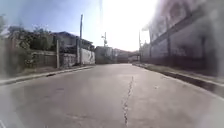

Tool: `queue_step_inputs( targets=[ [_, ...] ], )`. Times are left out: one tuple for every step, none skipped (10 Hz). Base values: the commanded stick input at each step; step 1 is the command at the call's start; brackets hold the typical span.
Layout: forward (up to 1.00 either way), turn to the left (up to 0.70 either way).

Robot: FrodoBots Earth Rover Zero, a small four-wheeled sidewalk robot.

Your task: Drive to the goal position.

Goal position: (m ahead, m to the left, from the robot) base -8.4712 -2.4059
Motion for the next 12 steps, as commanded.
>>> queue_step_inputs(
  targets=[
    [1.0,0.0],
    [1.0,0.0],
    [1.0,0.0],
    [1.0,0.0],
    [1.0,0.0],
    [1.0,0.0],
    [1.0,0.0],
    [1.0,0.0],
    [1.0,0.0],
    [1.0,-0.14],
    [1.0,-0.35],
    [1.0,-0.4]
  ],
)
